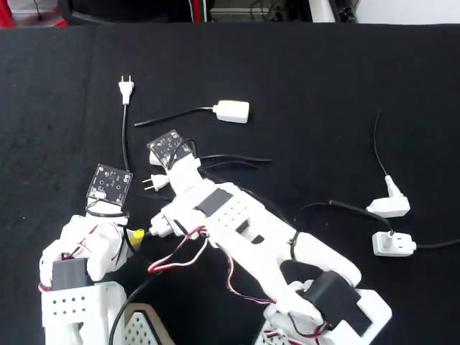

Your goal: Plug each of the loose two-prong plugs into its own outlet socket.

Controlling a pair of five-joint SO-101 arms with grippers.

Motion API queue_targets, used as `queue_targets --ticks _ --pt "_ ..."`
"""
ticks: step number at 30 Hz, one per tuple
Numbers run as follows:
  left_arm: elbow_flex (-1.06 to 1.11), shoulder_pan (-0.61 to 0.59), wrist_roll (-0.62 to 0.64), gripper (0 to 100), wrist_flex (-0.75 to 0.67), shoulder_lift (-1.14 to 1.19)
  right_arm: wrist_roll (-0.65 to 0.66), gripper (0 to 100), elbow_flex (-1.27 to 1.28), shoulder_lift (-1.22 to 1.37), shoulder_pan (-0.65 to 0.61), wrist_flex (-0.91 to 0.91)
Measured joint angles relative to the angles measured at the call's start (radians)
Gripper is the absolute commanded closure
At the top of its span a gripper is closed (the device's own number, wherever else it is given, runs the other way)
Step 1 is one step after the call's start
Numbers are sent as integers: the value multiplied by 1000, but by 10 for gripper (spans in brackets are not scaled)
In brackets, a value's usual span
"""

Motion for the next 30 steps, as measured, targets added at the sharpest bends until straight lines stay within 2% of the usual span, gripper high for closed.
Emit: queue_targets --ticks 5,10,22,30 --pt "0 0 0 705 0 0 117 987 -14 -20 52 91" --pt "0 0 0 705 0 0 222 987 -23 -49 201 155" --pt "0 0 0 705 0 0 499 987 -25 -54 701 163" --pt "0 0 0 705 0 0 715 987 -25 -54 1077 40"
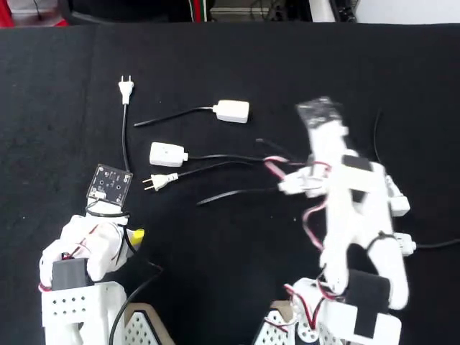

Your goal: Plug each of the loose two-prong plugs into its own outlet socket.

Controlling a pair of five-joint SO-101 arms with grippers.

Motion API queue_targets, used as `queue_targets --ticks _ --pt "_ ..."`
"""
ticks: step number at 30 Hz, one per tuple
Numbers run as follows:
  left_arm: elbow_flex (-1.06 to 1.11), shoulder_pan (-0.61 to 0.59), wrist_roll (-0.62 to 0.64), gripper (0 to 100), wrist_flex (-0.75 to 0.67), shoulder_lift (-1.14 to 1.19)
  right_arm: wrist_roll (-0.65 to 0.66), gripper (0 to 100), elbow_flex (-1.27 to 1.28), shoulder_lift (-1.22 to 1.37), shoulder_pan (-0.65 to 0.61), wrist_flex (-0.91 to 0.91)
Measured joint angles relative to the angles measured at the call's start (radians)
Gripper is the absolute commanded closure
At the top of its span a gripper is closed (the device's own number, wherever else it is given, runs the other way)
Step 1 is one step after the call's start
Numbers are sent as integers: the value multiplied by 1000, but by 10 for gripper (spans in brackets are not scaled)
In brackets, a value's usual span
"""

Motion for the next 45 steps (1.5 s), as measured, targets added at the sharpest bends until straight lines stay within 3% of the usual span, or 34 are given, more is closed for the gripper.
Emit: queue_targets --ticks 8,13,24,29,41,43,45 --pt "0 0 0 705 0 0 137 986 2 2 262 -110" --pt "0 0 0 705 0 0 144 972 2 2 290 -138" --pt "0 0 0 705 0 0 144 655 2 75 267 -140" --pt "0 0 0 705 0 0 0 572 2 2 222 -104" --pt "0 0 0 705 0 0 -290 590 -354 -479 -77 423" --pt "0 0 0 705 0 0 -298 673 -436 -491 -143 499" --pt "0 -9 0 705 0 0 -301 822 -488 -491 -221 551"
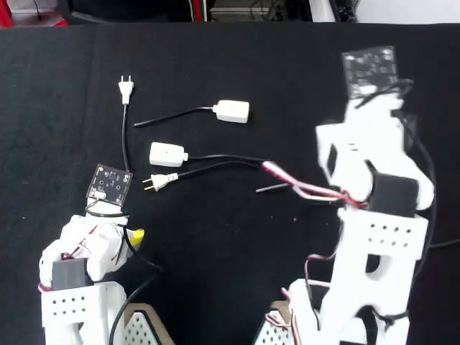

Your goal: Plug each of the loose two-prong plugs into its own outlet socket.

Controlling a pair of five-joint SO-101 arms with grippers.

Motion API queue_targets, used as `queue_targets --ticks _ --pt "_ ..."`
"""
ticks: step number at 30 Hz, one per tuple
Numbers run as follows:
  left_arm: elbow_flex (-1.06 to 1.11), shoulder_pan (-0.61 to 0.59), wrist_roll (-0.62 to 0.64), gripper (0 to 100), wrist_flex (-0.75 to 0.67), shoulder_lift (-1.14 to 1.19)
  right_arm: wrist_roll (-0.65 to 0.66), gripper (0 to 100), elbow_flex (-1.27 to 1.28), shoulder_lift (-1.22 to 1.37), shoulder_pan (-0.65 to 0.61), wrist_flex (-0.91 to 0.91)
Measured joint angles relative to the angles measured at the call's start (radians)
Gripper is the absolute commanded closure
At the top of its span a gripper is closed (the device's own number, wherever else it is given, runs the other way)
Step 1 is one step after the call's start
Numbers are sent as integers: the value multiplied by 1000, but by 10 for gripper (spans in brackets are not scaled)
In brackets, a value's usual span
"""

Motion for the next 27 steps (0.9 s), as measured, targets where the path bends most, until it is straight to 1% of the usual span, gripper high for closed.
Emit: queue_targets --ticks 2,3,4,5,9,11,13,16,20,21,23,25,27 --pt "0 -21 0 705 0 0 -2 987 -23 21 -78 25" --pt "0 -29 0 705 0 0 -14 981 -26 38 -115 31" --pt "0 -32 8 705 0 0 -32 941 -26 60 -147 31" --pt "0 -34 29 705 -5 0 -54 923 -26 83 -184 32" --pt "-2 -37 149 705 -77 0 -150 973 -23 166 -324 58" --pt "-17 -37 236 705 -115 2 -176 968 17 183 -391 58" --pt "-40 -37 330 705 -155 2 -186 966 77 190 -431 58" --pt "-86 -8 450 705 -176 31 -189 966 215 190 -454 -5" --pt "-193 14 589 705 -201 164 -184 966 448 190 -450 -198" --pt "-233 14 618 705 -210 210 -163 966 503 190 -451 -249" --pt "-318 14 666 704 -235 316 -123 966 586 193 -451 -327" --pt "-400 18 694 704 -253 431 -98 966 626 195 -451 -365" --pt "-483 60 704 704 -256 555 -89 966 634 195 -451 -379"
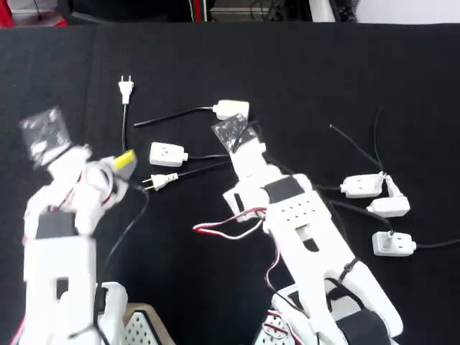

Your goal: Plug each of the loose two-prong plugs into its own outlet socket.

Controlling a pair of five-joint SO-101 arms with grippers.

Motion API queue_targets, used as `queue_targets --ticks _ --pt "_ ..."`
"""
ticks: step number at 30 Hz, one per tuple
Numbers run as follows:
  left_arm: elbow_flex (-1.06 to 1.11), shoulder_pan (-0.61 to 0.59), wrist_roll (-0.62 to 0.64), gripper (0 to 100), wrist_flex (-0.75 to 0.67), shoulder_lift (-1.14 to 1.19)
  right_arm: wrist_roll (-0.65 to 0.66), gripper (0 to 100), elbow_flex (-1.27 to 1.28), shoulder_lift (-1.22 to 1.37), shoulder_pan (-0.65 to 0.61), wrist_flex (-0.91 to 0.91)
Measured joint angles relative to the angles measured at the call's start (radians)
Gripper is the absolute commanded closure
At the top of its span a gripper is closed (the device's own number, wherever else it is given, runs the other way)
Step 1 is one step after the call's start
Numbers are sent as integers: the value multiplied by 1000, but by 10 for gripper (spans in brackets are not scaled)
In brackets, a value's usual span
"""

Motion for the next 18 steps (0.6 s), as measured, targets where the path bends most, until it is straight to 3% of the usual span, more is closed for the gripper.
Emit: queue_targets --ticks 8,18 --pt "-252 126 20 704 0 496 3 966 35 0 2 -11" --pt "-546 235 310 704 -3 964 44 966 89 0 2 -15"
